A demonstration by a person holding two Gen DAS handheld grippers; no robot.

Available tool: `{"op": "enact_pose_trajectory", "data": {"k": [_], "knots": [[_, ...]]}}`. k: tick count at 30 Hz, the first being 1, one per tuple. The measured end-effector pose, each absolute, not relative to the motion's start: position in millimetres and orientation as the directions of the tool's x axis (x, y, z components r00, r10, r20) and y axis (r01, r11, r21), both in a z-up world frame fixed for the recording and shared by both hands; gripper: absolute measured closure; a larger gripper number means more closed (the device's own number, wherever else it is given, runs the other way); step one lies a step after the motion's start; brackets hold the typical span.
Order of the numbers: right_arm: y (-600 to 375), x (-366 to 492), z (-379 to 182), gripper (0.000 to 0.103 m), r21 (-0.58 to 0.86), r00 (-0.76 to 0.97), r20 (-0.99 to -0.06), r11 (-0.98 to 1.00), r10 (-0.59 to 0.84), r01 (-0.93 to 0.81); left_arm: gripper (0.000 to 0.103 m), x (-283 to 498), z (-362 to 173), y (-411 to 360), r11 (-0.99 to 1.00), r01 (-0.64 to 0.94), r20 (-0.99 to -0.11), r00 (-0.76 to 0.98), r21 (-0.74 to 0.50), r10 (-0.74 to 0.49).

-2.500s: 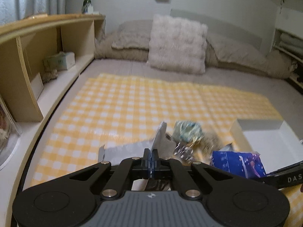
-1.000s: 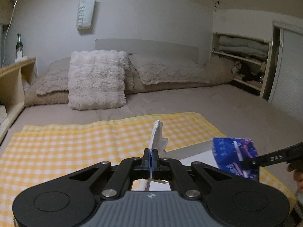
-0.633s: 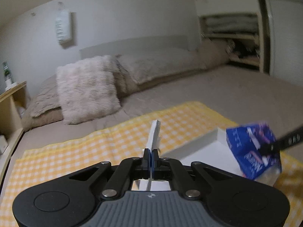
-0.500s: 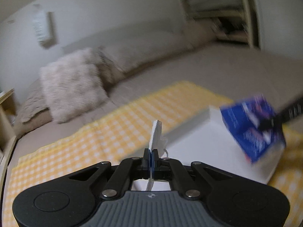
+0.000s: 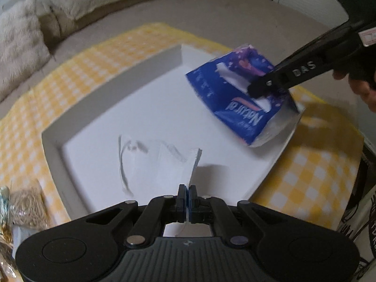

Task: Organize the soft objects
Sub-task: 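Carry the tissue pack with the right gripper while the left gripper carries the mask toward the white tray, then release the tissue pack from the right gripper while the left gripper releases the mask into the tray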

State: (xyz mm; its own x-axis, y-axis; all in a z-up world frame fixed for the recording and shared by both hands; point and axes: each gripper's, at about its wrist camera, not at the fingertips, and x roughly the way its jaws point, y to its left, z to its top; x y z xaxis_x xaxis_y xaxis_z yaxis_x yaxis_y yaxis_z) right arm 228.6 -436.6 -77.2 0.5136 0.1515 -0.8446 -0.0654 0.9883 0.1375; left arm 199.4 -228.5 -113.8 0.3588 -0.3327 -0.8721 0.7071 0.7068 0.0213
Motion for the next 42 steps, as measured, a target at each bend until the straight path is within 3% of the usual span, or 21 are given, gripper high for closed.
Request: {"op": "enact_pose_trajectory", "data": {"k": [8, 13, 14, 16, 18, 24, 30, 42], "knots": [[-426, 240, -91, 0.076, 0.042, 0.447, -0.889, 0.989, 0.101, -0.139, 0.098, 214, -133, -210, 0.728, 0.685, -0.916, 0.306, 0.023, -0.259], [-432, 242, -94, 0.076, 0.007, 0.439, -0.896, 0.989, 0.073, -0.15, 0.096, 212, -133, -203, 0.717, 0.696, -0.912, 0.277, -0.026, -0.302], [-433, 242, -93, 0.075, 0.001, 0.441, -0.895, 0.989, 0.068, -0.15, 0.094, 211, -131, -202, 0.715, 0.697, -0.906, 0.27, -0.048, -0.325], [-435, 241, -93, 0.068, 0.006, 0.444, -0.893, 0.988, 0.075, -0.154, 0.073, 211, -127, -201, 0.721, 0.689, -0.895, 0.271, -0.076, -0.353], [-436, 241, -95, 0.061, 0.002, 0.451, -0.89, 0.99, 0.068, -0.144, 0.069, 210, -123, -202, 0.723, 0.686, -0.886, 0.278, -0.087, -0.371], [-437, 238, -90, 0.056, 0.015, 0.471, -0.88, 0.993, 0.067, -0.114, 0.062, 209, -112, -202, 0.729, 0.674, -0.862, 0.294, -0.12, -0.414], [-438, 240, -86, 0.058, 0.053, 0.5, -0.862, 0.995, 0.087, -0.083, 0.061, 205, -106, -202, 0.73, 0.671, -0.85, 0.304, -0.129, -0.43], [-425, 246, -111, 0.056, -0.048, 0.444, -0.895, 0.982, 0.038, -0.18, 0.055, 204, -99, -193, 0.748, 0.653, -0.837, 0.338, -0.122, -0.431]]}}
